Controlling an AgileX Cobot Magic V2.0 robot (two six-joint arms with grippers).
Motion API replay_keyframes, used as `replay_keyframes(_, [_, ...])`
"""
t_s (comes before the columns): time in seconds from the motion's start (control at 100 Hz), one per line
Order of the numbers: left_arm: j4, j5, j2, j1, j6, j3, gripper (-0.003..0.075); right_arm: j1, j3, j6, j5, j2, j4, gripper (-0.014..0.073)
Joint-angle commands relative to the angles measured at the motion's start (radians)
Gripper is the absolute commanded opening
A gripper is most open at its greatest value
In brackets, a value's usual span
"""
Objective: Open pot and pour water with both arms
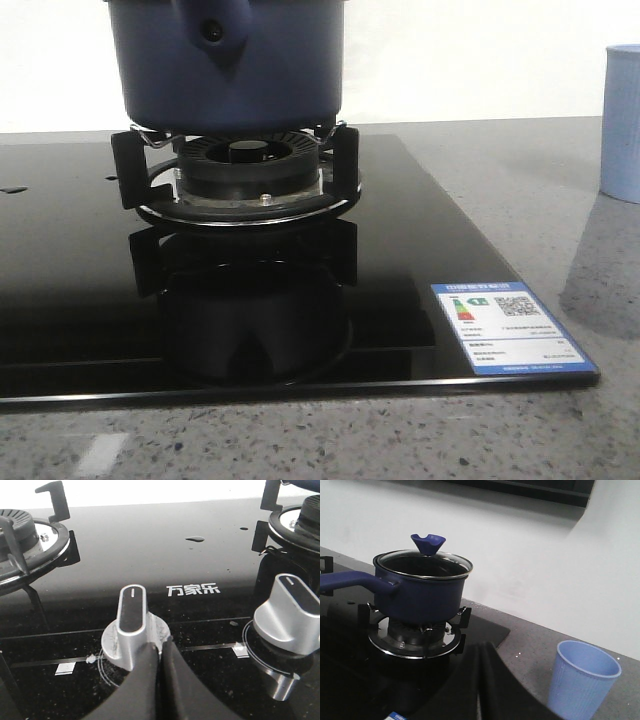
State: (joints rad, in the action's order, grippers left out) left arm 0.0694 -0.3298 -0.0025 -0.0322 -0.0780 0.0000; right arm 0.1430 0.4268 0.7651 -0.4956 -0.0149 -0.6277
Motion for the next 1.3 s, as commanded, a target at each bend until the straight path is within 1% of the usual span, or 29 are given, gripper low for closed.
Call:
replay_keyframes(0.0, [0.014, 0.045, -0.027, 0.004, 0.009, 0.039, -0.0020, 0.004, 0.024, 0.010, 0.072, -0.014, -0.021, -0.0066])
replay_keyframes(0.86, [0.014, 0.045, -0.027, 0.004, 0.009, 0.039, -0.0020, 0.004, 0.017, 0.010, 0.079, -0.014, -0.019, -0.0066])
replay_keyframes(0.98, [0.014, 0.045, -0.027, 0.004, 0.009, 0.039, -0.0020, 0.004, -0.039, 0.010, 0.210, -0.014, -0.011, -0.0066])
replay_keyframes(1.08, [0.014, 0.045, -0.027, 0.004, 0.009, 0.039, -0.0019, 0.003, -0.107, 0.010, 0.387, -0.023, -0.008, -0.0066])
replay_keyframes(1.21, [0.014, 0.045, -0.027, 0.004, 0.009, 0.039, -0.0020, 0.003, -0.183, 0.010, 0.563, -0.051, 0.001, -0.0066])
replay_keyframes(1.26, [0.014, 0.045, -0.027, 0.004, 0.009, 0.039, -0.0019, 0.003, -0.217, -0.001, 0.625, -0.071, 0.058, -0.0066])
replay_keyframes(1.28, [0.014, 0.045, -0.027, 0.004, 0.009, 0.039, -0.0019, 0.003, -0.232, -0.030, 0.654, -0.078, 0.086, -0.0066])
replay_keyframes(1.29, [0.014, 0.045, -0.027, 0.004, 0.009, 0.039, -0.0020, 0.000, -0.243, -0.061, 0.674, -0.085, 0.121, -0.0066])
